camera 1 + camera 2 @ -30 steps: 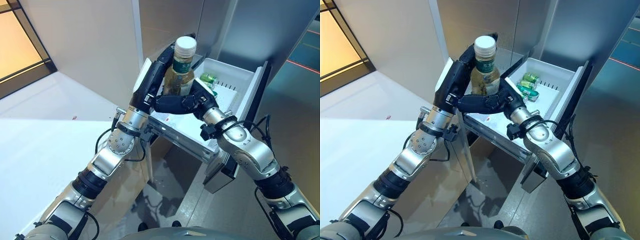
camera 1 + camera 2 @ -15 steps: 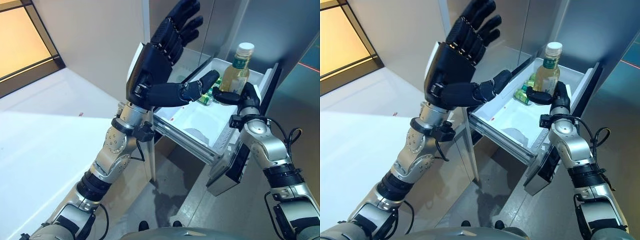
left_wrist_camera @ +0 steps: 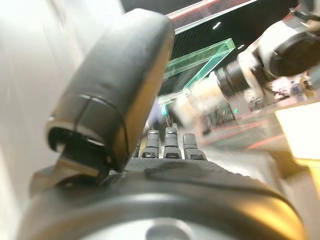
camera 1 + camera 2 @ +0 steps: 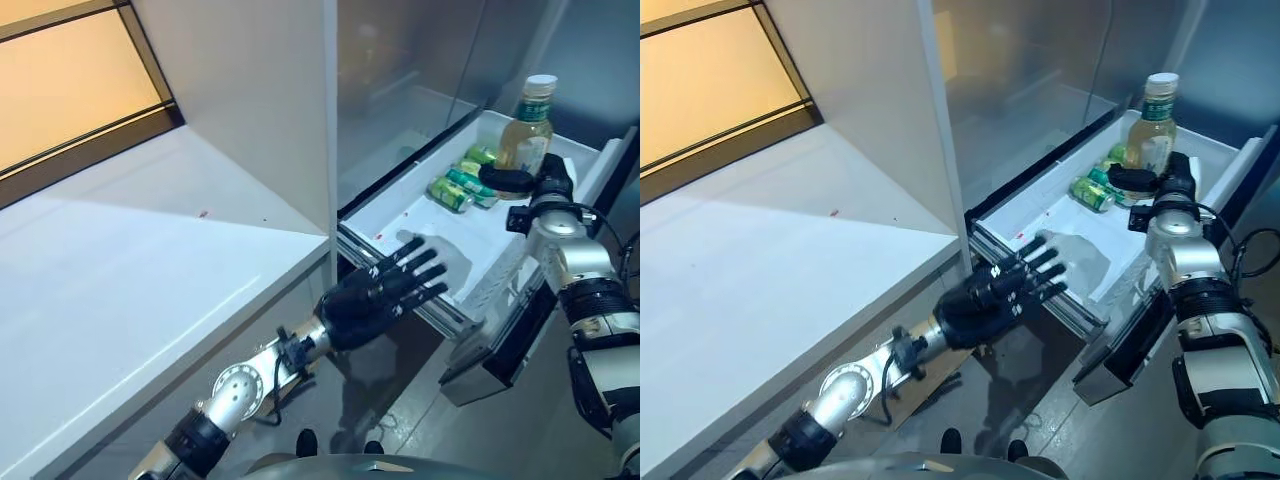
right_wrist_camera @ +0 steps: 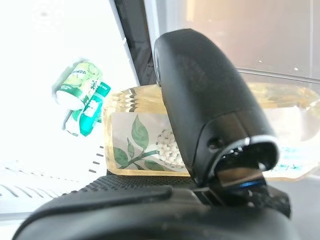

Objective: Put drinks into fridge and close the fridge

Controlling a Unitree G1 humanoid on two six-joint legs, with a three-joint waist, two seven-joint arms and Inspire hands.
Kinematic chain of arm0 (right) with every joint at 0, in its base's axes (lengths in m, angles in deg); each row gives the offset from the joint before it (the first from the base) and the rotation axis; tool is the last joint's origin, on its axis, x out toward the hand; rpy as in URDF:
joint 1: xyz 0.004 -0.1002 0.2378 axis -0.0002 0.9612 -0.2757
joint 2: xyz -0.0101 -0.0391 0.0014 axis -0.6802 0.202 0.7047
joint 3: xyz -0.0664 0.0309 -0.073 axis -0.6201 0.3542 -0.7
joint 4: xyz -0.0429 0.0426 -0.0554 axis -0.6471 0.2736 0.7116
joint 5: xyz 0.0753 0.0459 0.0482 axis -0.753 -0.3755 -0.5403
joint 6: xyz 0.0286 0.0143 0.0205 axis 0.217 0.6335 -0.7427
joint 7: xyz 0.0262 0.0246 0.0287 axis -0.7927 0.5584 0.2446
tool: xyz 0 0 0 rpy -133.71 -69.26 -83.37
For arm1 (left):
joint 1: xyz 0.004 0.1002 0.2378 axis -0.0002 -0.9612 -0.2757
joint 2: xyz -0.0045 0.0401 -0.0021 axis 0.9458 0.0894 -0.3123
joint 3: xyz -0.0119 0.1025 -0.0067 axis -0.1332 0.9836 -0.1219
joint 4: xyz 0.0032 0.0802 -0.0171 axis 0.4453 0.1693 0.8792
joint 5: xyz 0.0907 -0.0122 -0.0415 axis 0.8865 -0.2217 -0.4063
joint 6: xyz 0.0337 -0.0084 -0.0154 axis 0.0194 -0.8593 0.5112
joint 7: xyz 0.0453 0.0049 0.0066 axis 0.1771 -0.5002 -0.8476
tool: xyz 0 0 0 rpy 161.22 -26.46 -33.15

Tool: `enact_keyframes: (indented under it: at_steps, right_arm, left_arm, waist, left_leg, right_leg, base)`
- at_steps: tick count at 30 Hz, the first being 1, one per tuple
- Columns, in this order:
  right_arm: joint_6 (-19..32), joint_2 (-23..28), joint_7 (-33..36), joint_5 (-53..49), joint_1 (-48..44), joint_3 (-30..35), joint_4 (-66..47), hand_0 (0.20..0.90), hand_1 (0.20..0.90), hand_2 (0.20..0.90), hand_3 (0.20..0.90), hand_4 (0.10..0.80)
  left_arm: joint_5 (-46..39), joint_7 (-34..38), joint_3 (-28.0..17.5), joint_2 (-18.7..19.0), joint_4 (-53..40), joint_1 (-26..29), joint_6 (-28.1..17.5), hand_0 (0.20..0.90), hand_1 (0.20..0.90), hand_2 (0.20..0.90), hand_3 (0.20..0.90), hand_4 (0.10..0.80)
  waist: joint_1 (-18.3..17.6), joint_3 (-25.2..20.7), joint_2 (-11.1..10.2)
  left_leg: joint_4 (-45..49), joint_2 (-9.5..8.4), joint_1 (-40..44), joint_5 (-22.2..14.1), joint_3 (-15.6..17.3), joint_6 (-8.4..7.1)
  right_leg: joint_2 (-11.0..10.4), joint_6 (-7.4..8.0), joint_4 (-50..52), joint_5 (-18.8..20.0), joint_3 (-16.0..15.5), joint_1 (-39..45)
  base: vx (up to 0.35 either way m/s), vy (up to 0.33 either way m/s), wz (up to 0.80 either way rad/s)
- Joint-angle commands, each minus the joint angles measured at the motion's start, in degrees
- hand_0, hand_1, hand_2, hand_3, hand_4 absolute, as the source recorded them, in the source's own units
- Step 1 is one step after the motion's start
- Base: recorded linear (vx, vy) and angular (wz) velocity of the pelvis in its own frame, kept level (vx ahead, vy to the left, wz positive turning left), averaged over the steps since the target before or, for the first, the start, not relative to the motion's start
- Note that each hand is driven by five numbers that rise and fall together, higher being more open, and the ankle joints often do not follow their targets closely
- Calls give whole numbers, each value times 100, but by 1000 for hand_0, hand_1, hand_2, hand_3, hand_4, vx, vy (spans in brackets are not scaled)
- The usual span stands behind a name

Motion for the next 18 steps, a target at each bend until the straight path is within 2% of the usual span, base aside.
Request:
enact_keyframes:
  at_steps: [1, 4, 9, 11, 13, 17, 18]
  right_arm:
    - [867, 819, -399, 336, -1568, -346, 77, 300, 300, 300, 200, 100]
    - [810, 915, -640, 434, -1626, -547, 406, 300, 300, 300, 200, 100]
    - [499, 929, -1354, 765, -1644, -661, 982, 300, 300, 300, 200, 100]
    - [370, 870, -1568, 981, -1605, -701, 1228, 300, 300, 300, 200, 100]
    - [356, 811, -1730, 1145, -1583, -741, 1555, 300, 300, 300, 200, 100]
    - [395, 663, -1878, 1398, -1625, -780, 2126, 300, 300, 300, 200, 100]
    - [386, 650, -1882, 1412, -1630, -787, 2147, 300, 300, 300, 200, 100]
  left_arm:
    - [-622, -902, -88, 4, 83, -322, 475, 900, 900, 900, 900, 800]
    - [-290, -1218, -195, 82, 701, -587, 813, 900, 900, 900, 900, 800]
    - [1066, -1687, -418, -23, 2112, -813, 754, 900, 900, 900, 900, 800]
    - [1878, -1965, -526, -96, 2954, -809, 501, 900, 900, 900, 900, 800]
    - [2414, -1924, -599, -128, 3605, -754, 206, 900, 900, 900, 900, 800]
    - [3194, -1335, -675, -197, 4441, -432, -576, 900, 900, 900, 900, 800]
    - [3223, -1248, -678, -208, 4487, -400, -645, 900, 900, 900, 900, 800]
  waist:
    - [255, -718, -414]
    - [311, -658, -380]
    - [374, -593, -338]
    - [407, -535, -336]
    - [447, -479, -331]
    - [532, -264, -317]
    - [535, -248, -314]
  left_leg:
    - [17, -58, 162, -584, 206, 68]
    - [17, -57, 137, -552, 172, 62]
    - [17, -53, 100, -506, 122, 49]
    - [17, -57, 63, -476, 86, 49]
    - [17, -60, 17, -449, 52, 52]
    - [17, -66, -175, -373, -21, 74]
    - [17, -67, -195, -366, -26, 75]
  right_leg:
    - [-101, 174, 27, 141, -90, -91]
    - [-117, 169, 27, 145, -126, -96]
    - [-136, 169, 27, 137, -164, -106]
    - [-144, 174, 27, 146, -177, -132]
    - [-149, 179, 27, 159, -187, -175]
    - [-151, 176, 27, 224, -201, -353]
    - [-151, 176, 27, 228, -202, -371]
  base:
    - [-6, 19, 14]
    - [-4, 17, 13]
    - [15, 9, 8]
    - [12, -16, 19]
    - [0, -31, 14]
    - [-71, -50, 12]
    - [-121, -62, 6]
